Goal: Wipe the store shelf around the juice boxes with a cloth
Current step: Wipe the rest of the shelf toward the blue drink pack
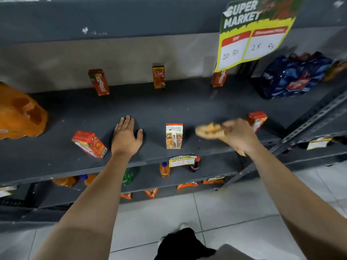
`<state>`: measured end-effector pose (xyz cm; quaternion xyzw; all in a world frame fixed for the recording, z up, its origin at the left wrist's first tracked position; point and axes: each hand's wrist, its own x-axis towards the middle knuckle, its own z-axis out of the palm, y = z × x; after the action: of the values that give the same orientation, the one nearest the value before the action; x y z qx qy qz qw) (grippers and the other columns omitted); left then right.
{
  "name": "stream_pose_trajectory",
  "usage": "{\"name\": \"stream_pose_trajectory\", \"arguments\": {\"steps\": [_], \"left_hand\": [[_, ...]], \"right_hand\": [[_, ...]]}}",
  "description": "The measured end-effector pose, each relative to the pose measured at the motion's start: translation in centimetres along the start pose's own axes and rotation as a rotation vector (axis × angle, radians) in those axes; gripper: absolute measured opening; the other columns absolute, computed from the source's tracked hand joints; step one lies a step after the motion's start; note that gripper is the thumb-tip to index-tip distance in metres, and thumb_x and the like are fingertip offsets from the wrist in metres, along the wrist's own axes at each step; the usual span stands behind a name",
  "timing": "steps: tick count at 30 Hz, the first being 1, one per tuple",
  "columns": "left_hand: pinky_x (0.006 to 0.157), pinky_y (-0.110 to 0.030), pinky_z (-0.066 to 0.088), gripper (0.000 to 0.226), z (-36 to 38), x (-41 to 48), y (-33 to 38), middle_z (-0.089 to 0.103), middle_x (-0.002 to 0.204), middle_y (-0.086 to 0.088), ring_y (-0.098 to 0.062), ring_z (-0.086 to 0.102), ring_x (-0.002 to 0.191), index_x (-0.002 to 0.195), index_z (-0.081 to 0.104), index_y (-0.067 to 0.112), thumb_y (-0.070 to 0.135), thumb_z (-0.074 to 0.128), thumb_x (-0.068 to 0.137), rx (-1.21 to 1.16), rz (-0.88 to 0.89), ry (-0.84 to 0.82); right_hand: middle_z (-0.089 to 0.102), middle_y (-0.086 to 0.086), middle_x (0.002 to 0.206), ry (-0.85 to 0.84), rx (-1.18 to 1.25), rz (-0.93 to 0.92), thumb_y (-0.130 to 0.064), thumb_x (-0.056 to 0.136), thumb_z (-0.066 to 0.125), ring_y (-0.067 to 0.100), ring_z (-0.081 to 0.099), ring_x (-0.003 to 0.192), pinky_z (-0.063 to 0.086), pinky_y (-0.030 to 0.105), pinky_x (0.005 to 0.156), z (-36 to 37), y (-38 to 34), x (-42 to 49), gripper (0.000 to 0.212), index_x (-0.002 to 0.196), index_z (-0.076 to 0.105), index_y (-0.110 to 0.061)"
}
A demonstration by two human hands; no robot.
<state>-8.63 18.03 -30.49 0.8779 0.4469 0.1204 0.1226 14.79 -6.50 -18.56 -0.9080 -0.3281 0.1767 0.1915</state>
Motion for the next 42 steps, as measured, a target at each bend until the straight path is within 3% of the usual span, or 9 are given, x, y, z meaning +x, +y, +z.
{"name": "stream_pose_trajectory", "arguments": {"steps": [9,14,18,23,26,29,32,39,42], "left_hand": [[0.120,-0.036,0.010,0.058,0.3,0.0,-0.7,0.024,0.158,-0.008,-0.023,0.015,0.147,0.148,0.031,0.007,0.039,0.038,0.100,-0.026,0.038,0.021],[0.109,-0.043,0.038,0.035,-0.4,-2.2,-0.3,0.062,0.126,-0.018,-0.033,0.055,0.121,0.121,0.062,0.000,0.008,0.050,0.089,-0.184,0.150,0.326],[0.075,-0.041,0.046,0.016,-1.5,-9.6,4.1,0.066,0.094,-0.009,-0.028,0.060,0.087,0.092,0.065,0.011,0.006,0.054,0.082,-0.345,0.317,0.493],[0.069,-0.032,0.042,0.015,2.0,-14.7,11.8,0.063,0.098,0.000,-0.020,0.059,0.084,0.097,0.062,0.020,0.014,0.057,0.084,-0.370,0.761,0.219],[0.076,-0.033,0.048,0.019,2.9,-11.0,16.3,0.063,0.104,-0.002,-0.020,0.059,0.091,0.099,0.068,0.013,0.008,0.057,0.084,-0.422,0.729,0.144],[0.085,-0.031,0.048,0.021,3.0,-6.7,20.8,0.064,0.107,-0.003,-0.020,0.059,0.096,0.102,0.068,0.010,0.010,0.054,0.087,-0.460,0.625,0.115],[0.096,-0.028,0.044,0.027,4.5,-3.1,23.2,0.061,0.116,-0.003,-0.018,0.056,0.107,0.112,0.065,0.010,0.011,0.054,0.088,-0.472,0.448,0.106],[0.107,-0.014,0.024,0.044,7.4,-1.8,24.5,0.038,0.148,-0.003,-0.015,0.036,0.135,0.138,0.044,0.014,0.014,0.050,0.095,-0.629,-0.033,0.087],[0.106,-0.012,0.026,0.039,7.7,-1.7,24.6,0.038,0.149,0.002,-0.010,0.038,0.134,0.134,0.050,0.012,0.013,0.050,0.095,-0.584,-0.009,0.079]], "right_hand": [[0.068,0.016,0.109,0.100,-0.422,-0.089,-0.001,0.090,0.043,0.038,0.064,0.102,0.051,0.039,0.079,5.7,-4.0,-0.1,0.030,0.104,0.068,-0.007],[0.066,0.007,0.106,0.001,-0.496,-0.137,-0.004,0.087,0.045,0.033,0.065,0.097,0.051,0.036,0.072,6.3,-0.8,-4.6,0.037,0.104,0.072,-0.023],[0.071,0.004,0.113,-0.089,-0.213,-0.108,-0.014,0.086,0.050,0.031,0.065,0.103,0.052,0.038,0.084,2.7,0.0,-5.1,0.035,0.109,0.071,-0.029],[0.076,0.009,0.083,0.060,0.204,-0.234,-0.022,0.079,0.058,0.007,0.063,0.072,0.053,0.032,0.071,-6.4,-0.2,-1.8,0.022,0.083,0.074,-0.007],[0.070,-0.002,0.071,0.290,0.313,-0.273,0.001,0.077,0.049,-0.002,0.057,0.072,0.044,0.023,0.069,-11.7,0.1,2.7,0.023,0.071,0.068,-0.010],[0.068,0.020,0.108,0.257,0.233,-0.125,-0.023,0.082,0.058,0.031,0.061,0.105,0.044,0.033,0.085,-14.1,0.8,8.0,0.021,0.095,0.070,-0.012],[0.069,0.012,0.092,0.086,0.112,-0.047,-0.058,0.065,0.059,0.027,0.064,0.090,0.040,0.030,0.072,-13.6,2.2,12.9,0.052,0.081,0.071,-0.009],[0.070,0.001,0.114,-0.328,-0.054,-0.200,-0.019,0.088,0.061,0.023,0.063,0.103,0.048,0.028,0.086,-5.3,7.9,20.1,0.024,0.087,0.076,-0.038],[0.062,0.000,0.120,-0.385,-0.001,-0.231,0.009,0.081,0.061,0.019,0.057,0.111,0.042,0.026,0.097,-3.7,10.1,20.0,0.032,0.104,0.075,-0.009]]}}
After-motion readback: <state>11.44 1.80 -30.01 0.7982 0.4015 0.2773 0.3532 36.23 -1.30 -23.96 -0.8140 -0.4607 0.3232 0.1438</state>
